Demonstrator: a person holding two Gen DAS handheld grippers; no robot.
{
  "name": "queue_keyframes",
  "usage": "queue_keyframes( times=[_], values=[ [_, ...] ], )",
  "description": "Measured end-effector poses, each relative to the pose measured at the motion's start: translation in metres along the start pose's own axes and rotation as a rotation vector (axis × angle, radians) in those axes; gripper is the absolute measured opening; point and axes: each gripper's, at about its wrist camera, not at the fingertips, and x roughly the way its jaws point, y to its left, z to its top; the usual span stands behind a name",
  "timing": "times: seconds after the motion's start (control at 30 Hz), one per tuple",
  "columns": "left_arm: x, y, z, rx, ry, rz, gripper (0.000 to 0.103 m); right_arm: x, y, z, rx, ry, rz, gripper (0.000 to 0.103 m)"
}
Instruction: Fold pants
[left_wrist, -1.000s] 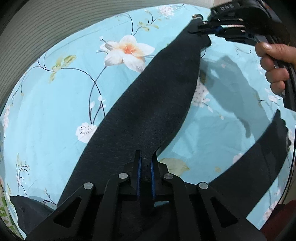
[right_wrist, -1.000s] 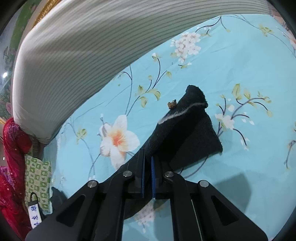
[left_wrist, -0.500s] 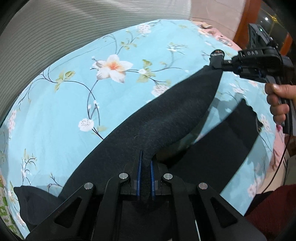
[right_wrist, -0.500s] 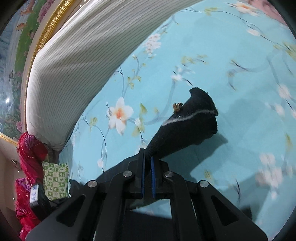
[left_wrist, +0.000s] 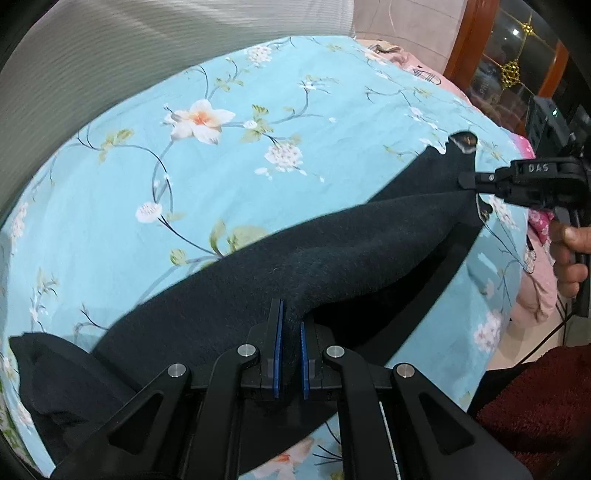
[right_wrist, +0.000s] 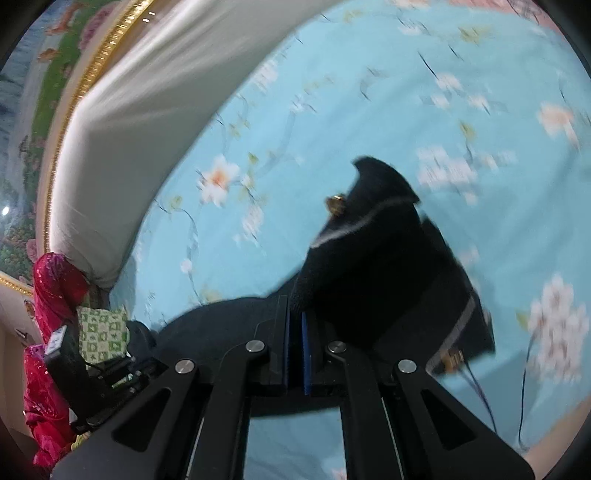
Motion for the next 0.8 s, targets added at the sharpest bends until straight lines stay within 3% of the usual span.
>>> queue_keyframes(
  times=[0.2,0.53,0.8],
  values=[
    [0.01,-0.012,-0.013,0.036,0.024,-0.005,0.006,0.004,-0.022,-0.014,0.083,0.016,-0.014,0.006],
    [0.013,-0.012,-0.026,0.045,0.039,-0.048,0.006,-0.003,-0.03,-0.028,0.076,0.038,-0.043,0.006],
    [0.035,-0.009,-0.033,-0.004,0.103,-0.059,0.011,0.016,-0.05,-0.035,0.129,0.116,-0.093,0.008]
  ],
)
